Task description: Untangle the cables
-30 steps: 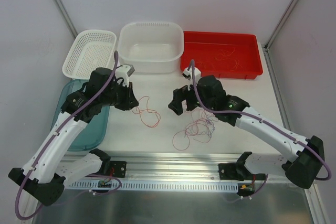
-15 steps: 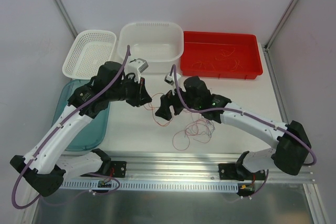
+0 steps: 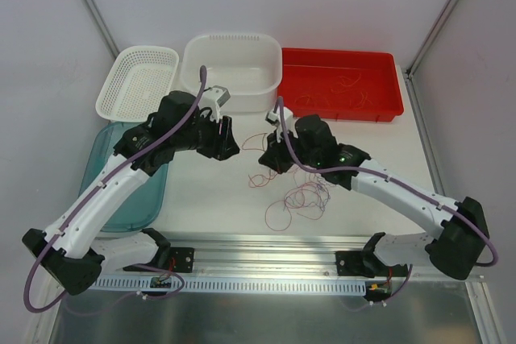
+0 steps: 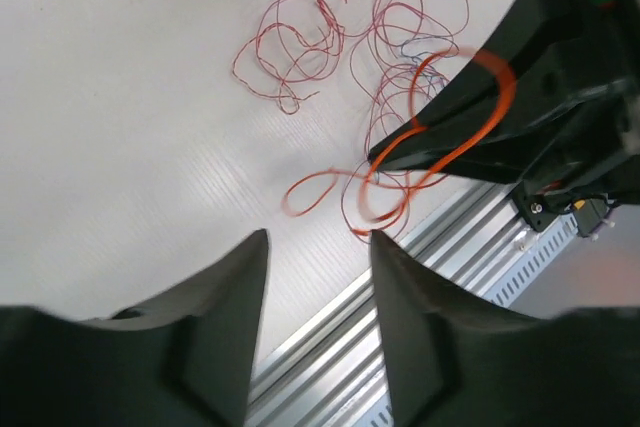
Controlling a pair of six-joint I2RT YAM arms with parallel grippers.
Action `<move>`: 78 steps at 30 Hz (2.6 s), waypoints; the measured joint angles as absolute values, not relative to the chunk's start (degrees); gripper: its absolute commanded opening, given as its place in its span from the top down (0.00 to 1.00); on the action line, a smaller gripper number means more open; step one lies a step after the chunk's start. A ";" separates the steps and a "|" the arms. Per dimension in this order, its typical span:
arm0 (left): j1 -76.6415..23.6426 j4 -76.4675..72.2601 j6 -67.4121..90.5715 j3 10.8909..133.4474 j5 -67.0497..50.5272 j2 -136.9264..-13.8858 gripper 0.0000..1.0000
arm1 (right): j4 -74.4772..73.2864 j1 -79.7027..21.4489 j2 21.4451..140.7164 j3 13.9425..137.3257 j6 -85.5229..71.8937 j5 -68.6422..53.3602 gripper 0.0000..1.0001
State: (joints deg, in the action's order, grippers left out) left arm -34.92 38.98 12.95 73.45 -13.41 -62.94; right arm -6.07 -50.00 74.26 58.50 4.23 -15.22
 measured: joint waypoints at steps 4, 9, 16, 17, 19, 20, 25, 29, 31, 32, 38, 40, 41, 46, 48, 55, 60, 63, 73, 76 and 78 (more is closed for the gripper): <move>-34.89 38.70 13.28 73.47 -12.29 -64.95 0.20 | -11.38 -45.41 71.59 59.42 5.21 -11.05 0.99; -34.89 38.61 12.16 75.22 -9.74 -66.13 0.01 | -19.51 -35.05 71.59 63.59 4.99 -4.25 0.99; -34.81 35.22 8.64 73.21 -2.07 -66.35 0.01 | -24.53 -23.57 76.88 75.24 3.16 2.59 0.99; -34.81 34.28 8.14 71.48 -0.73 -66.37 0.01 | -24.69 -22.20 78.59 77.65 2.76 3.16 0.99; -34.79 33.23 7.77 67.79 1.37 -66.94 0.01 | -24.43 -19.53 82.85 82.54 1.85 4.34 0.99; -34.79 32.73 7.73 65.98 2.09 -67.48 0.01 | -24.03 -18.35 85.19 84.60 1.41 4.93 0.99; -34.79 31.73 7.75 60.38 3.31 -70.81 0.01 | -22.68 -14.17 97.73 94.87 -0.49 6.92 0.91; -34.79 30.79 7.75 60.20 4.51 -71.68 0.01 | -21.82 -12.01 108.97 103.42 -2.61 7.29 0.46; -34.79 30.20 7.75 60.20 5.10 -71.81 0.01 | -21.54 -11.20 112.71 105.45 -3.33 7.29 0.31; -34.79 30.11 7.75 60.20 5.21 -71.92 0.01 | -21.52 -10.74 114.30 106.04 -3.79 7.22 0.18; -34.79 29.30 7.77 60.20 6.35 -72.69 0.01 | -23.07 -8.60 114.72 103.98 -3.90 7.75 0.03; -34.79 29.28 7.77 60.20 6.55 -72.79 0.01 | -23.66 -8.36 110.74 100.12 -3.44 7.92 0.03; -34.79 29.26 7.77 60.20 6.55 -72.79 0.01 | -24.10 -8.36 108.53 98.17 -3.18 7.86 0.03; -34.79 29.10 7.77 60.20 6.68 -72.77 0.01 | -27.31 -8.58 90.63 86.17 -2.22 5.06 0.03; -34.79 29.04 7.77 60.18 6.81 -72.77 0.01 | -28.73 -8.75 83.13 81.89 -2.09 3.75 0.03; -35.22 28.80 8.01 58.81 8.47 -71.13 0.01 | -34.63 -10.04 59.86 65.89 -2.13 -0.12 0.03; -35.33 28.75 10.26 54.24 9.82 -64.18 0.01 | -41.71 -10.17 47.97 61.23 -2.04 -1.28 0.03; -35.33 28.69 12.38 50.63 11.03 -57.45 0.01 | -44.42 -10.17 42.65 61.41 -1.58 -2.02 0.03; -35.33 28.42 16.75 43.86 11.44 -45.67 0.01 | -46.37 -10.17 35.35 55.42 -1.61 -7.77 0.07; -35.38 28.32 17.32 43.88 8.86 -47.53 0.01 | -45.58 -10.17 35.68 52.60 -1.98 -9.52 0.08; -35.77 28.12 18.20 44.01 6.90 -49.08 0.01 | -45.36 -10.17 36.47 51.75 -1.98 -10.04 0.08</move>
State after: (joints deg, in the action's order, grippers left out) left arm -35.77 28.12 18.20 44.01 6.90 -49.08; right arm -45.36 -10.17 36.47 51.75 -1.98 -10.04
